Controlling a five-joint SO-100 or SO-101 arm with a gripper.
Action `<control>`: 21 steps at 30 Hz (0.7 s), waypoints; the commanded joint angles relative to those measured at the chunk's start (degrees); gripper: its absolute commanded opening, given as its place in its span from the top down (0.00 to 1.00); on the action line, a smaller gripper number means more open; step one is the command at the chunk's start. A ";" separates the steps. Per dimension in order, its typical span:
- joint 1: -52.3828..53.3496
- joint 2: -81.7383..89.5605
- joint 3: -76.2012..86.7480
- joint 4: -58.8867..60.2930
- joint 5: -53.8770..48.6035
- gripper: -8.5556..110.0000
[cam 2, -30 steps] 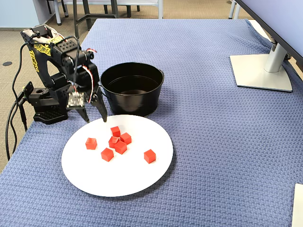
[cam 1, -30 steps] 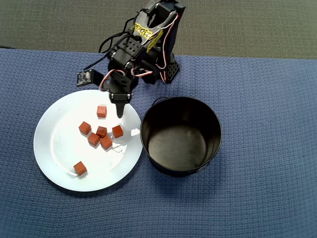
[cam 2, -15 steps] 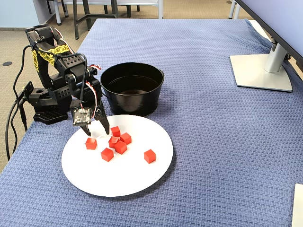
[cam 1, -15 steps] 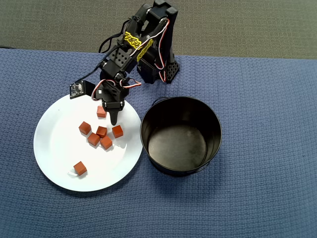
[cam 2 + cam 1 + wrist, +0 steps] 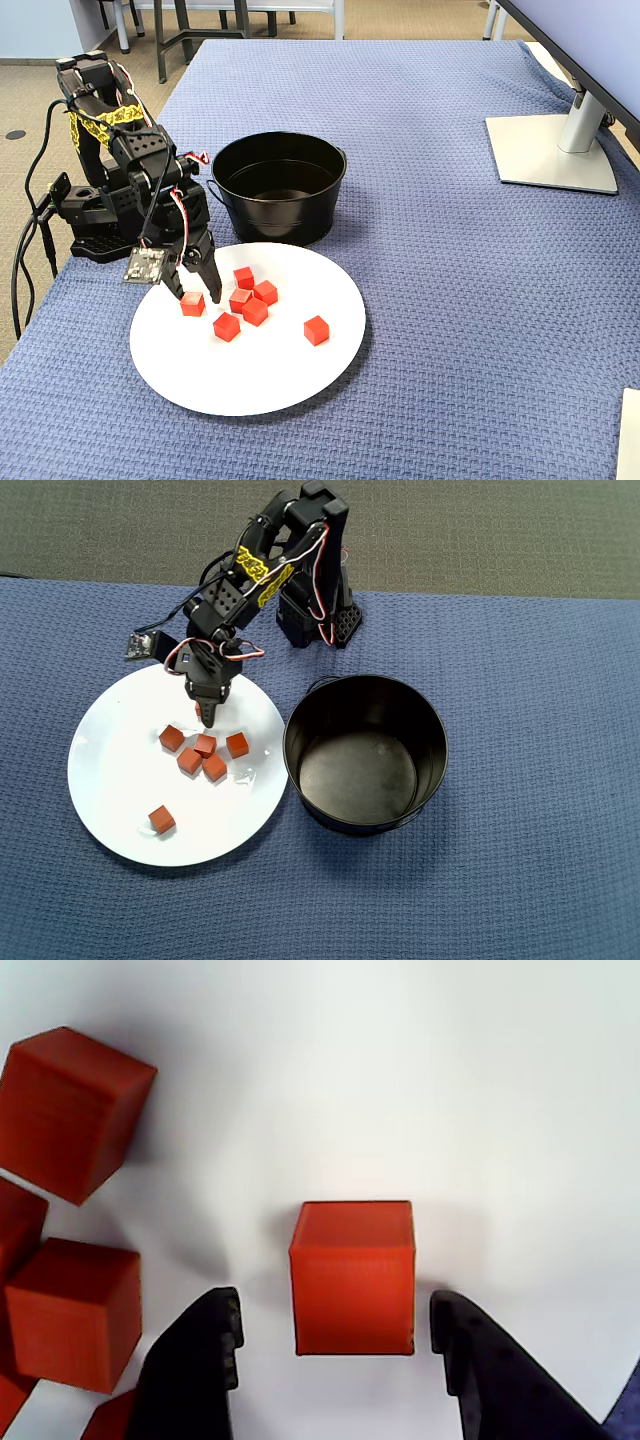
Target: Pick up the red cubes from the white plate and place them in the black recipient
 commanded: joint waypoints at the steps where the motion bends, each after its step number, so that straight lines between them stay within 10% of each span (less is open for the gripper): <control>1: 1.49 -0.88 -4.13 -1.32 1.05 0.80; 21: -11.07 17.05 -20.04 20.83 17.23 0.93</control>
